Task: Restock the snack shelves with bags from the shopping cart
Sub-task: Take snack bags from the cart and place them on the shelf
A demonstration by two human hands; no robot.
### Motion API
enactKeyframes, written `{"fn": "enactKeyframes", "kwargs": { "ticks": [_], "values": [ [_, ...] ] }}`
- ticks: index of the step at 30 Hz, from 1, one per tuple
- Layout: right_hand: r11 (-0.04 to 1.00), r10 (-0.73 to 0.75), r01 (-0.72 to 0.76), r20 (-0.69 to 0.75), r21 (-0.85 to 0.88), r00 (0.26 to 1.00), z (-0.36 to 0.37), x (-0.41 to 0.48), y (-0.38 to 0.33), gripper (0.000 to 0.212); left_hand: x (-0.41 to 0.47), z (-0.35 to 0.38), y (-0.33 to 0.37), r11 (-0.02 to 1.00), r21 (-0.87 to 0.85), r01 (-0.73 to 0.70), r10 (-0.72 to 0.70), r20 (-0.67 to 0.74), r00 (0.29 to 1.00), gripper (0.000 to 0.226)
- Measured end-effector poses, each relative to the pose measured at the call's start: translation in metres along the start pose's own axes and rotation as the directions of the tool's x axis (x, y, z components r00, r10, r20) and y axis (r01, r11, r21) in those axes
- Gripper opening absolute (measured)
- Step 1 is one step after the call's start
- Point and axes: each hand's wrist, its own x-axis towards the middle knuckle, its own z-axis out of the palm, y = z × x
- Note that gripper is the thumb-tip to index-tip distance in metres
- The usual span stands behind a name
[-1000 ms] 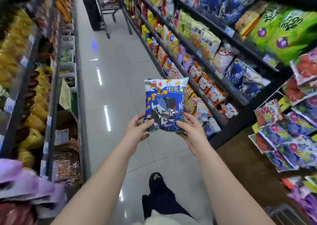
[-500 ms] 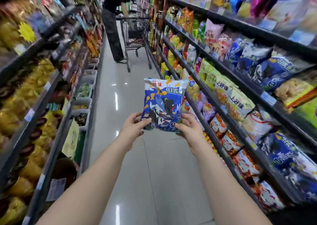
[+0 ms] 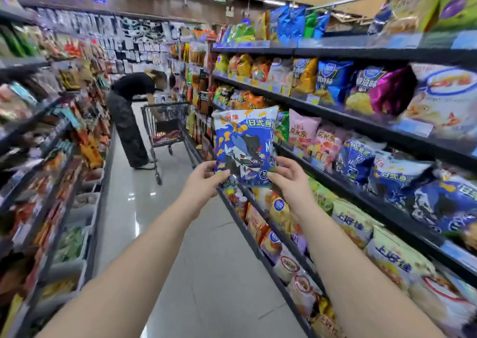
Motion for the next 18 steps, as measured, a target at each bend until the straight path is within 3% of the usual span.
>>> {"fn": "enactKeyframes", "kwargs": {
  "ticks": [3, 6, 14, 18],
  "values": [
    [0.993, -0.088, 0.084, -0.044, -0.086, 0.995, 0.017, 0.069, -0.018, 0.033, 0.084, -0.004, 0.031, 0.994, 0.073, -0.083, 0.081, 0.033, 0.996, 0.044],
    [0.977, -0.174, 0.156, -0.122, -0.144, 0.977, 0.022, 0.137, -0.036, 0.032, 0.165, 0.006, 0.06, 0.976, 0.138, -0.169, 0.159, 0.082, 0.984, 0.044],
    [0.91, -0.376, 0.306, -0.243, -0.279, 0.894, -0.008, 0.288, -0.094, 0.036, 0.332, 0.086, 0.13, 0.946, 0.066, -0.319, 0.302, 0.185, 0.935, 0.05],
    [0.835, -0.498, 0.382, -0.251, -0.395, 0.83, -0.041, 0.355, -0.124, 0.035, 0.398, 0.138, 0.174, 0.9, -0.025, -0.436, 0.43, 0.233, 0.873, 0.032]
  ]
}}
